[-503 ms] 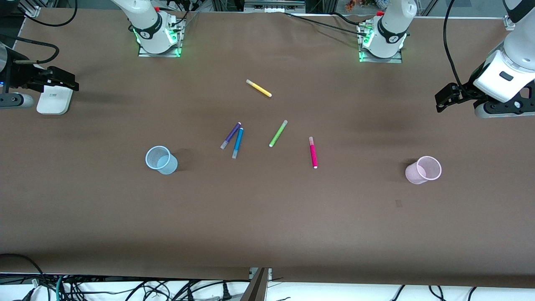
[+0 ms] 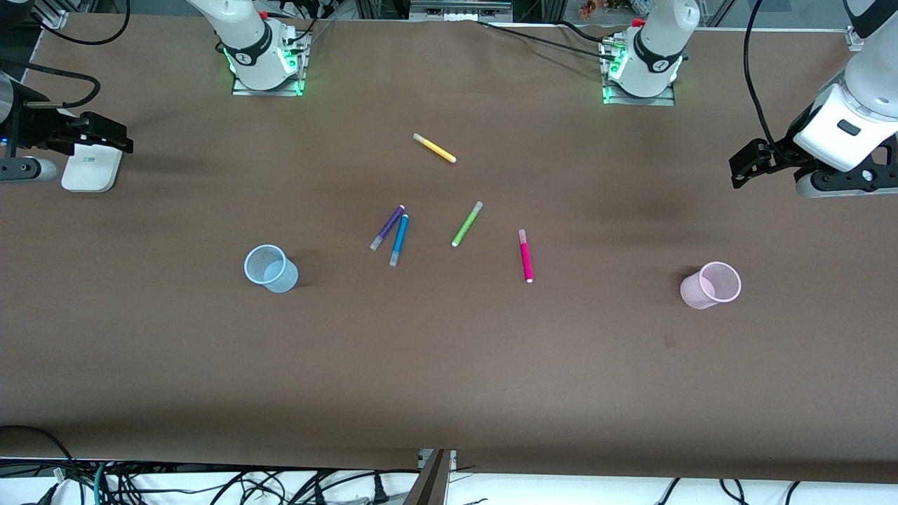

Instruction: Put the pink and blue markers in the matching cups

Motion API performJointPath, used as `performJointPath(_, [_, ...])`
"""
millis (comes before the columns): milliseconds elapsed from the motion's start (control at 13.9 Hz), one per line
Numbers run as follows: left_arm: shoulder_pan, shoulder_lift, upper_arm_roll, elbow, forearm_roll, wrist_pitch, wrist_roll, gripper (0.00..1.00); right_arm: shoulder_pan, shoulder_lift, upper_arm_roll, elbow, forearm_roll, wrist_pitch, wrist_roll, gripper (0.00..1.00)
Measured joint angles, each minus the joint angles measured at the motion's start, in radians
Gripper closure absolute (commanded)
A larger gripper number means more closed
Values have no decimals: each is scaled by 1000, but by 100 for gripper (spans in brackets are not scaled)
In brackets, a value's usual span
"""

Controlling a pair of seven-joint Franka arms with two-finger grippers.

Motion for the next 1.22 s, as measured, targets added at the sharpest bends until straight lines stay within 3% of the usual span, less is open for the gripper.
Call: performJointPath(1221, [-2, 5, -5, 0, -40, -91, 0, 0, 0, 13, 0, 7, 0, 16, 0, 1])
